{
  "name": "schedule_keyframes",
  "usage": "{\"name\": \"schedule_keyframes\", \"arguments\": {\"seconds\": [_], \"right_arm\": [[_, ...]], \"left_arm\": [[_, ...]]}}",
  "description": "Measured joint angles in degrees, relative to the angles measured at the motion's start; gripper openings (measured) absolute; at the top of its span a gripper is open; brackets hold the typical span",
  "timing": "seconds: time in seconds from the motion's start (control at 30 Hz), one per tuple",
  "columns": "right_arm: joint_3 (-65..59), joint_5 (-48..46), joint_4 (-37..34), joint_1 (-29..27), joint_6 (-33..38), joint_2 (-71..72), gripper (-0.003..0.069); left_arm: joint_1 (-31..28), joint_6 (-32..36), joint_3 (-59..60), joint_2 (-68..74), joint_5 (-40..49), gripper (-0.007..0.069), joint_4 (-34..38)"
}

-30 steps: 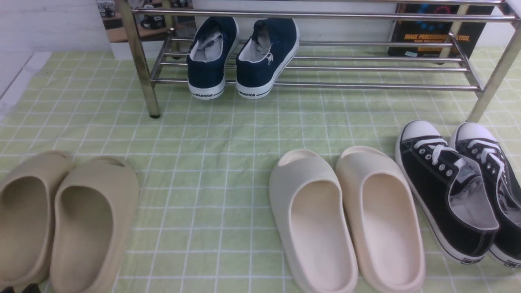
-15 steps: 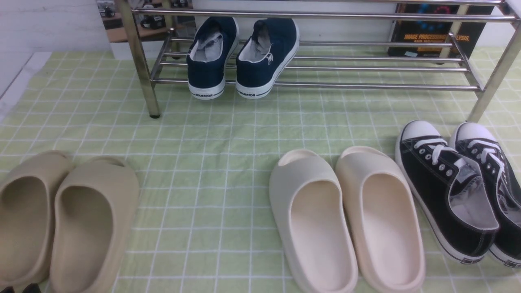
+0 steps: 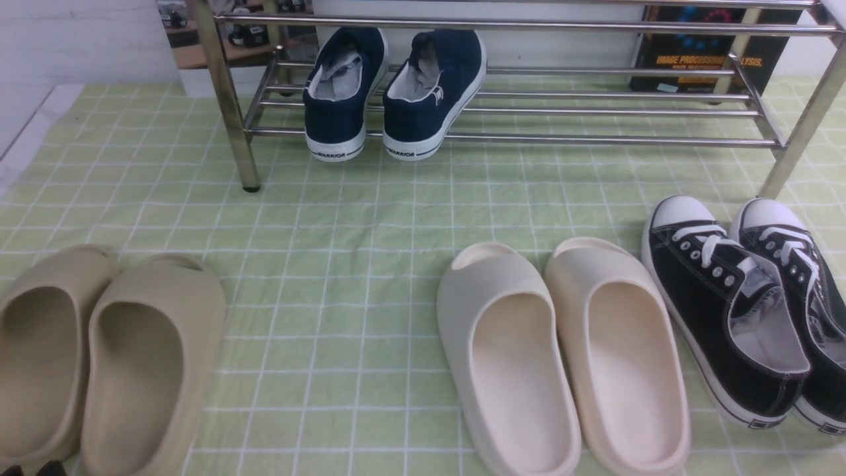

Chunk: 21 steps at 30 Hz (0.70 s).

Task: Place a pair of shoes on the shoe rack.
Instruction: Use the right arm to grab the shoe closest to it

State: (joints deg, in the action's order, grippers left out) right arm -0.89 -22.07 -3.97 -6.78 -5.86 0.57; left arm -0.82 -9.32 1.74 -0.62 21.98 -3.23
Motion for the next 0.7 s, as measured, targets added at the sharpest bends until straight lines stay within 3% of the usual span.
{"name": "schedule_keyframes", "arguments": {"seconds": [0.33, 0.47, 0.5, 0.53, 0.57, 0.7], "right_arm": [[0.0, -0.3, -12.6, 0.0, 0.0, 0.0, 0.0239], [-0.3, -1.0, -26.7, 0.0, -1.5, 0.0, 0.0239], [-0.5, -1.1, -33.3, 0.0, -3.1, 0.0, 0.0239], [-0.5, -1.2, -34.4, 0.0, -3.6, 0.0, 0.0239], [-0.6, -1.3, -44.6, 0.0, -5.5, 0.0, 0.0239], [-0.6, -1.0, -52.7, 0.0, -5.1, 0.0, 0.0239]], "left_arm": [[0.0, 0.0, 0.0, 0.0, 0.0, 0.0239, 0.0], [0.0, 0.0, 0.0, 0.0, 0.0, 0.0239, 0.0], [0.0, 0.0, 0.0, 0.0, 0.0, 0.0239, 0.0], [0.0, 0.0, 0.0, 0.0, 0.0, 0.0239, 0.0], [0.0, 0.0, 0.0, 0.0, 0.0, 0.0239, 0.0], [0.0, 0.0, 0.0, 0.0, 0.0, 0.0239, 0.0]]}}
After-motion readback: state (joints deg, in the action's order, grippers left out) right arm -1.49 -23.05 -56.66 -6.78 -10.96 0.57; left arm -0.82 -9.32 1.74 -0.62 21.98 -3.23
